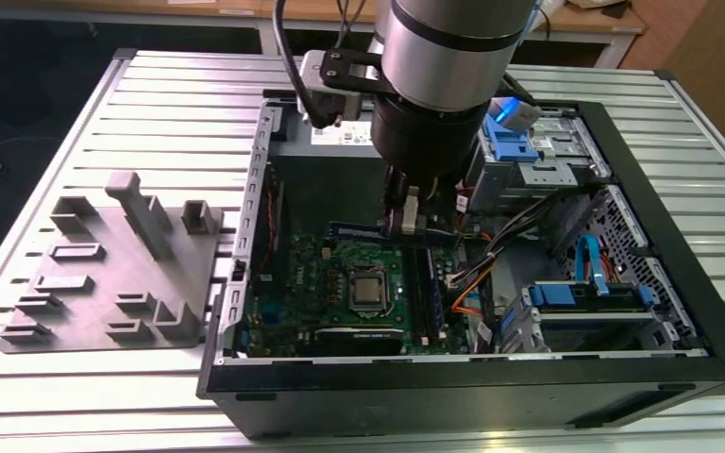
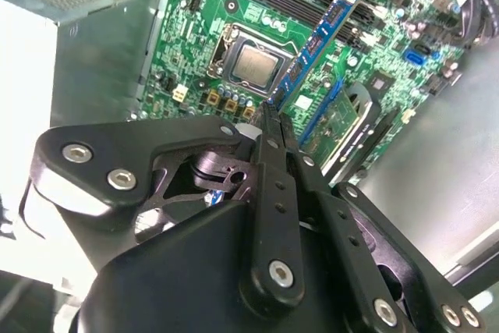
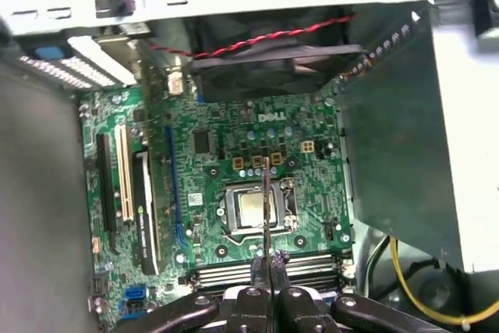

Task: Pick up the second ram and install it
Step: 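Insert the second ram into the second slot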

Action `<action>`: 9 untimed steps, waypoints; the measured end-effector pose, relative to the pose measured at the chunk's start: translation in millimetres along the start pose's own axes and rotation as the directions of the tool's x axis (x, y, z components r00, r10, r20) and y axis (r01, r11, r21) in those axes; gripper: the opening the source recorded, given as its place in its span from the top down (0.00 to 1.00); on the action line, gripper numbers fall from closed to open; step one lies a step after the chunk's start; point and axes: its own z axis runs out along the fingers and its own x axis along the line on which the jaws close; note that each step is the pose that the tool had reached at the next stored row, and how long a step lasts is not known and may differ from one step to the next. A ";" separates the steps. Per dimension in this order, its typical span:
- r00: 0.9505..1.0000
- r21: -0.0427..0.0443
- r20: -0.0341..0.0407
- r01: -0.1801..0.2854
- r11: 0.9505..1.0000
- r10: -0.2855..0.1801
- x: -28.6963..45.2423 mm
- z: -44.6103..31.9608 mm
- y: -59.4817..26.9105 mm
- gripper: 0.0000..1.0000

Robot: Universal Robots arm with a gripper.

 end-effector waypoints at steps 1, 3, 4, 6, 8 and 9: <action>1.000 0.001 0.001 -0.019 1.000 0.019 0.0 0.1 0.0 0.91; 0.999 0.002 0.003 -0.053 0.999 0.053 0.0 0.1 0.0 0.91; 0.998 0.003 0.004 -0.071 0.998 0.071 0.0 0.2 0.0 0.91; 0.994 0.004 0.006 -0.106 0.994 0.106 0.0 0.3 0.0 0.91; 0.990 0.006 0.009 -0.142 0.990 0.142 0.0 0.4 0.0 0.91; 0.987 0.006 0.010 -0.161 0.987 0.161 0.0 0.4 0.0 0.91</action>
